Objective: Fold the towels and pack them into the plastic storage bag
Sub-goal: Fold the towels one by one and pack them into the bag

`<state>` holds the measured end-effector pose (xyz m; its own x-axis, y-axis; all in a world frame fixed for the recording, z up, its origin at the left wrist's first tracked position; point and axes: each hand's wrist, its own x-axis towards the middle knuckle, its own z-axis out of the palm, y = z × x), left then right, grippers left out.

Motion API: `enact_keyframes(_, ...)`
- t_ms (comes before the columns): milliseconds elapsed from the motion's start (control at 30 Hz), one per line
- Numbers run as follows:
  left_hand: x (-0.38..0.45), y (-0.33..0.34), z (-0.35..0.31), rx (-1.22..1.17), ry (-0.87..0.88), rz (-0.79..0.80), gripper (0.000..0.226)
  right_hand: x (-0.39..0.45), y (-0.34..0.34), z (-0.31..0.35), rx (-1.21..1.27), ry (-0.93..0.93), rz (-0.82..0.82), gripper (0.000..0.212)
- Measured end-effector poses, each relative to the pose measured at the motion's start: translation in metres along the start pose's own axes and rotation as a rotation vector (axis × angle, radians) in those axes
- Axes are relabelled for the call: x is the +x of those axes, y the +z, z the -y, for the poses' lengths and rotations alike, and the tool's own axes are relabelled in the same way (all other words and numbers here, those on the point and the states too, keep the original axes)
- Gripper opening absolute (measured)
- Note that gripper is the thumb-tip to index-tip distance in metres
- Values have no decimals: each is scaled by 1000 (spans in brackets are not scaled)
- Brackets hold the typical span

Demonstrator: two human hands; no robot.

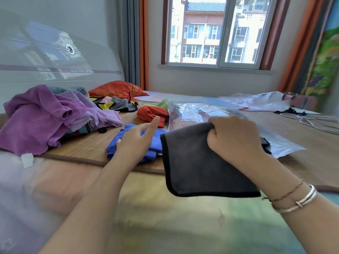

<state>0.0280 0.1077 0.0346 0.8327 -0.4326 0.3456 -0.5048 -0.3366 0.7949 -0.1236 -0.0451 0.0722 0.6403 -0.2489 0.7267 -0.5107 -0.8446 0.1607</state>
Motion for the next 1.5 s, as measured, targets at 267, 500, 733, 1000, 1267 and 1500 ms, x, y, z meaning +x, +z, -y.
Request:
enact_keyframes(267, -19, 65, -41, 52, 345, 145, 31, -21, 21, -52, -129, 91, 229, 23)
enact_keyframes(500, -5, 114, -44, 500, 457, 4, 21, -28, 54, -59, -183, 56, 418, 22)
enact_keyframes(733, 11, 144, -56, 558, 372, -12, 50, -3, 101, -83, 700, 546, 285, 16)
enact_keyframes(1000, 24, 172, -65, 495, 334, -155, 71, 22, 147, -99, 554, 740, 197, 62)
enact_keyframes(1267, 30, 192, -69, 484, 366, -152, 49, 10, 159, -88, 232, 582, 458, 79)
enact_keyframes(1500, 31, 194, -68, 407, 393, -155, 61, -13, 142, -72, 364, 251, 548, 66)
